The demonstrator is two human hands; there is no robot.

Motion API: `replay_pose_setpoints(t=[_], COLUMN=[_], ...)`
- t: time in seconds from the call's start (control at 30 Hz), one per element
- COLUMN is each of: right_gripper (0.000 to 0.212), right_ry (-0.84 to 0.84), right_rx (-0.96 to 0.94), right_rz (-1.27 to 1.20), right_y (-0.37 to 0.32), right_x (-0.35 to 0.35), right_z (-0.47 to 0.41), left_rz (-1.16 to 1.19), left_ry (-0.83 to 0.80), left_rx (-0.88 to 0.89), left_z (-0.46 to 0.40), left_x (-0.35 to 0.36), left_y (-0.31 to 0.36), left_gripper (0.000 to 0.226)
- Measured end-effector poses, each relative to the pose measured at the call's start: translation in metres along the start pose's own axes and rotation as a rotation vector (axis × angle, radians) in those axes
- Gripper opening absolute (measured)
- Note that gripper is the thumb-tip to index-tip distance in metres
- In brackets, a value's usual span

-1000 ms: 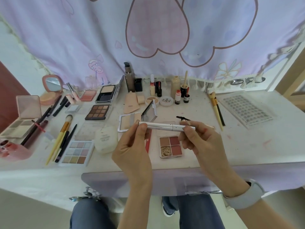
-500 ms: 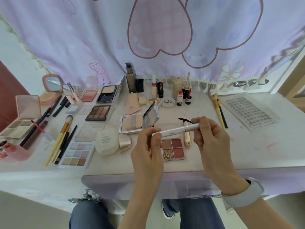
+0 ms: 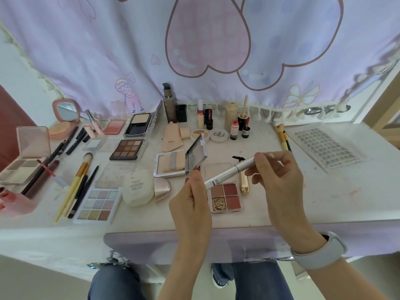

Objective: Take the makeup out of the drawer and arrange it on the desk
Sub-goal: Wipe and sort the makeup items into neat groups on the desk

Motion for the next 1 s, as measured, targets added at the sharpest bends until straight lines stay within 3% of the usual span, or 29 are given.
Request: replay_pose_setpoints(t=[0.1, 0.17, 0.2, 0.27, 0.3, 0.37, 0.47, 0.53, 0.67, 0.8, 0.93, 1.0], right_gripper=[0.012, 0.012, 0.013, 0.013, 0.012, 0.007, 0.013, 0.015, 0.013, 0.011, 0.017, 0.027], right_ry=[0.031, 0.078, 0.099, 0.121, 0.119, 0.087, 0.002, -0.036, -0.118, -0.434, -0.504, -0.552], right_rx=[0.013, 0.041, 0.065, 0.115, 0.134, 0.154, 0.144, 0.109, 0.074, 0.045, -0.037, -0.09], right_rz=[-0.015, -0.045, -0.072, -0.137, -0.159, -0.181, -0.173, -0.134, -0.071, 0.199, 0.255, 0.277], right_y=[0.001, 0.002, 0.003, 0.006, 0.008, 0.009, 0.009, 0.007, 0.005, 0.0, -0.002, -0.006], right_x=[-0.003, -0.006, -0.007, -0.009, -0.01, -0.012, -0.013, -0.014, -0.013, -0.008, -0.008, -0.007], right_z=[0.0, -0.001, 0.0, -0.001, -0.001, -0.003, -0.006, -0.007, -0.011, -0.021, -0.027, -0.029], left_rz=[0.04, 0.057, 0.064, 0.049, 0.038, 0.006, -0.029, -0.025, -0.246, -0.213, -0.416, -0.471], left_ry=[-0.038, -0.088, -0.124, -0.153, -0.15, -0.161, -0.169, -0.246, -0.323, -0.315, -0.531, -0.596], left_rx=[0.01, 0.057, 0.074, 0.155, 0.178, 0.155, 0.099, 0.096, 0.296, 0.184, 0.3, 0.319], left_z=[-0.003, -0.004, -0.003, 0.0, 0.0, 0.0, -0.004, -0.005, -0.002, -0.012, -0.006, -0.002], left_x=[0.0, 0.002, 0.004, 0.005, 0.004, 0.004, 0.005, 0.011, 0.022, 0.017, 0.029, 0.033], left_y=[0.005, 0.01, 0.013, 0.016, 0.017, 0.02, 0.016, 0.02, 0.029, 0.031, 0.031, 0.03], left_gripper=[0.053, 0.013, 0.011, 0.035, 0.032, 0.004, 0.032, 0.015, 0.025, 0.009, 0.032, 0.03])
Point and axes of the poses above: each hand's wrist, its own z-axis away from the middle knuckle, its own x-axis out of the palm, y = z × x, the point moved 7 cm from there along -z, towards the middle knuckle, and after that the axes turned 6 degrees about -x, right-handed, at the moved point
